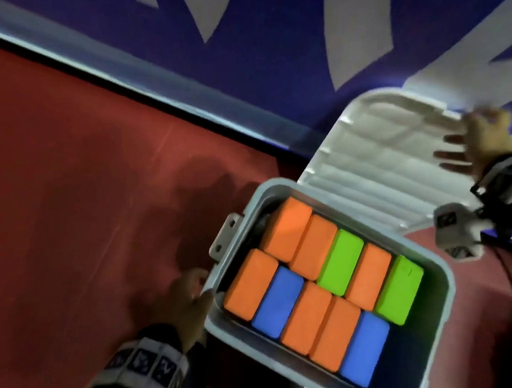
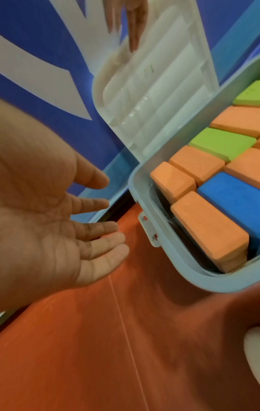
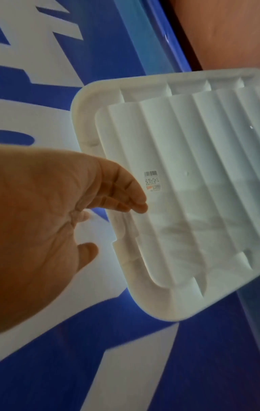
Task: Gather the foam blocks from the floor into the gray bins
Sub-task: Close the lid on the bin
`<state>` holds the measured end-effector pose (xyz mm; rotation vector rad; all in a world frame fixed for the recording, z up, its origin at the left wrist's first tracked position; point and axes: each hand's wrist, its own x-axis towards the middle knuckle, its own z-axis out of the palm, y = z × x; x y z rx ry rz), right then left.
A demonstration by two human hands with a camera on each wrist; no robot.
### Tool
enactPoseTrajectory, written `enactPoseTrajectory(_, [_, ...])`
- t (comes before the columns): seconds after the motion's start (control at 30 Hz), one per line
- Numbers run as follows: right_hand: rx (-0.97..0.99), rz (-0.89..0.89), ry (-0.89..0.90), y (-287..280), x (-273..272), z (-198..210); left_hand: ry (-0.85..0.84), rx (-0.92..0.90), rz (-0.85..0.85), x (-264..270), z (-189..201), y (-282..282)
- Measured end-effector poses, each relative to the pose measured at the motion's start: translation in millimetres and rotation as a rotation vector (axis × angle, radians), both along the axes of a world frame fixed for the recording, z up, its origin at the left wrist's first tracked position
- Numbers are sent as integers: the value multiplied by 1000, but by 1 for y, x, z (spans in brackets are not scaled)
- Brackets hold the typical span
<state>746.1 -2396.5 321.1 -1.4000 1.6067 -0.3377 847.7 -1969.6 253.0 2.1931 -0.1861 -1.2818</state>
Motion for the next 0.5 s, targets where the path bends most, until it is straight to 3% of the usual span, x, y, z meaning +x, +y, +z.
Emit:
enactPoseTrajectory(0.17, [-131,-113,-31,8,-1,-31,63,87,-39,3,-30,22])
enactPoseTrajectory(0.3, [-232,-230,-137,51,-20,-28,109,163,-125,8,-30,31])
enactPoseTrajectory(0.4, [-149,-265,-141,97,-47,-19,135,146,-162,11,-22,24])
enactPoseTrajectory(0.5, [-73,-171,-40,143,-104,-18,138,75,-126,20,-8,5])
